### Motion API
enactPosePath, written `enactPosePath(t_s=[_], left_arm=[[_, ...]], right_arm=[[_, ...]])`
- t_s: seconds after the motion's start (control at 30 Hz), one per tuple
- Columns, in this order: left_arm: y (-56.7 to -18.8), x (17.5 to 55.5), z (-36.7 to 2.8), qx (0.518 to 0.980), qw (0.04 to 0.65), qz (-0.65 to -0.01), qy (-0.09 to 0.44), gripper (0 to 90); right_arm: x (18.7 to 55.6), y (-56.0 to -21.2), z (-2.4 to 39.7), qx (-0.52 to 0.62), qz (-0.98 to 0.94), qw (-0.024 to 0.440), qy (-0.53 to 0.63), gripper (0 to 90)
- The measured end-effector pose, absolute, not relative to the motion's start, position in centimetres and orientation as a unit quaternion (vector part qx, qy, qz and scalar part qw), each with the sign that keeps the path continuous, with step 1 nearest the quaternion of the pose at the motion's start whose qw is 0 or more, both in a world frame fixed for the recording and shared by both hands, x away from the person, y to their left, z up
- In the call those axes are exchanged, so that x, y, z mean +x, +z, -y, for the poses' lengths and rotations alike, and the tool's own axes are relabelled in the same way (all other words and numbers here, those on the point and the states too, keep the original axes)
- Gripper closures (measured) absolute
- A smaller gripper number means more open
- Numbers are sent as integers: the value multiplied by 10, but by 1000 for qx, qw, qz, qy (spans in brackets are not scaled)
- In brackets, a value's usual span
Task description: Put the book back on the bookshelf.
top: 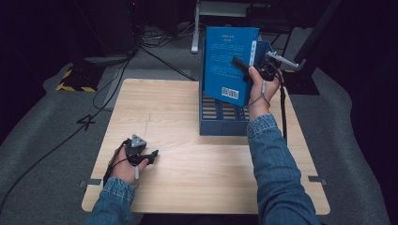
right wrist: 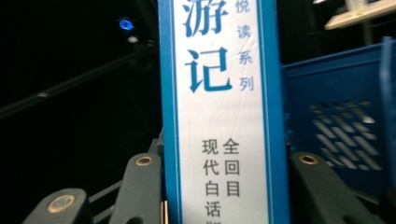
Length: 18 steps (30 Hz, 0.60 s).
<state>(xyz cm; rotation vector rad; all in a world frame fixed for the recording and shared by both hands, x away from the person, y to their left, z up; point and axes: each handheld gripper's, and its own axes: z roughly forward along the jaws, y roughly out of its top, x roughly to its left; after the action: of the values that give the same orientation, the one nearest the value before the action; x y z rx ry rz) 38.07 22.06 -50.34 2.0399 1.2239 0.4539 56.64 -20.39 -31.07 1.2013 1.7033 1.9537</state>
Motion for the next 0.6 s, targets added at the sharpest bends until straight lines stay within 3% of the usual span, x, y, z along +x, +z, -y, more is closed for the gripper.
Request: enactPosePath(t_s=[0.23, 0.6], left_arm=[[-503, 381, -221, 787, 353, -476, 173, 394], [-503, 381, -222, 785, 356, -478, 171, 394]], right_arm=[[574, -318, 197, 431, -585, 144, 672, 619], [578, -333, 168, 441, -583, 190, 655, 615]])
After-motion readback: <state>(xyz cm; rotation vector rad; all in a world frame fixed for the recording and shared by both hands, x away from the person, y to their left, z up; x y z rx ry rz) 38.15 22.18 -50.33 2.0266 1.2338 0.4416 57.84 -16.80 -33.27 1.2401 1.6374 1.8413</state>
